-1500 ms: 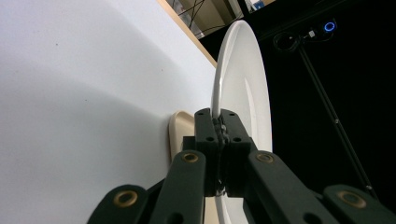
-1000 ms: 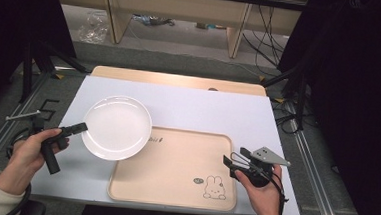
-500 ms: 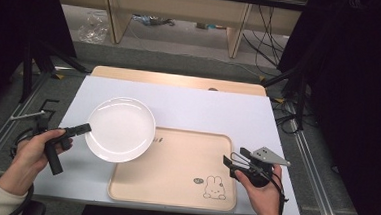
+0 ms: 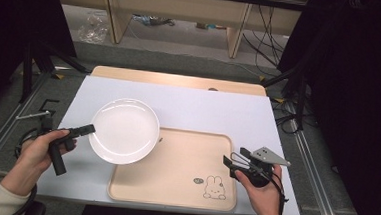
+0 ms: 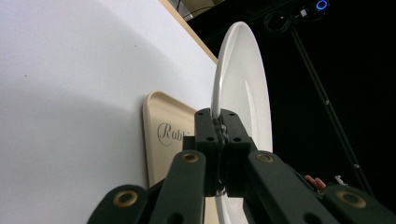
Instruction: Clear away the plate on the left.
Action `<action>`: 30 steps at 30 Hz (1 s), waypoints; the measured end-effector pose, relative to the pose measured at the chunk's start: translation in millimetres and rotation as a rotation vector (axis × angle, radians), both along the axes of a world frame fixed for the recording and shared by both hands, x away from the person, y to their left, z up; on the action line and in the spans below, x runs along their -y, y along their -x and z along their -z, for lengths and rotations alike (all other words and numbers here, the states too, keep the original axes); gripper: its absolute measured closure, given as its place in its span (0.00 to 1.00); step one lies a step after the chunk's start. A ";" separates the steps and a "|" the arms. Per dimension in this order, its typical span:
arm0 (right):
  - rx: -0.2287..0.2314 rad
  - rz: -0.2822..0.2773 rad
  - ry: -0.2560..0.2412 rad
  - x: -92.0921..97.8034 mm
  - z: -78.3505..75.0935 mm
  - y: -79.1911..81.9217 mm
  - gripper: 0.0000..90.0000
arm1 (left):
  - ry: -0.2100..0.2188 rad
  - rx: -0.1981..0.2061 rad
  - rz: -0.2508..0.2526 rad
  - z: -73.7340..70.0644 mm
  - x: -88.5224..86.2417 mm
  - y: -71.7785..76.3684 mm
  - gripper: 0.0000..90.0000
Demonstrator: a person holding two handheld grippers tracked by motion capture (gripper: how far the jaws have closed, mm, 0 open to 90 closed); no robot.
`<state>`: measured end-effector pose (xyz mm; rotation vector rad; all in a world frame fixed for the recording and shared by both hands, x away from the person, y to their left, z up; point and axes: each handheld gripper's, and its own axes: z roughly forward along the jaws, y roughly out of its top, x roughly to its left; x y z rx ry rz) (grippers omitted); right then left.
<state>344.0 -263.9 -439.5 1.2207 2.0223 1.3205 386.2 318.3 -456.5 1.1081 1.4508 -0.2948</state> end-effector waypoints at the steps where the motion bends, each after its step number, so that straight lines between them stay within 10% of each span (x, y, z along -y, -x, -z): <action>1: 0.000 0.000 0.000 0.0 0.0 0.0 0.31 | 0.003 0.013 0.008 0.3 0.5 -0.5 0.97; 30: 0.006 -0.001 -0.001 -0.1 0.4 -0.5 0.31 | 0.006 -0.007 0.032 -1.1 12.8 -1.0 0.97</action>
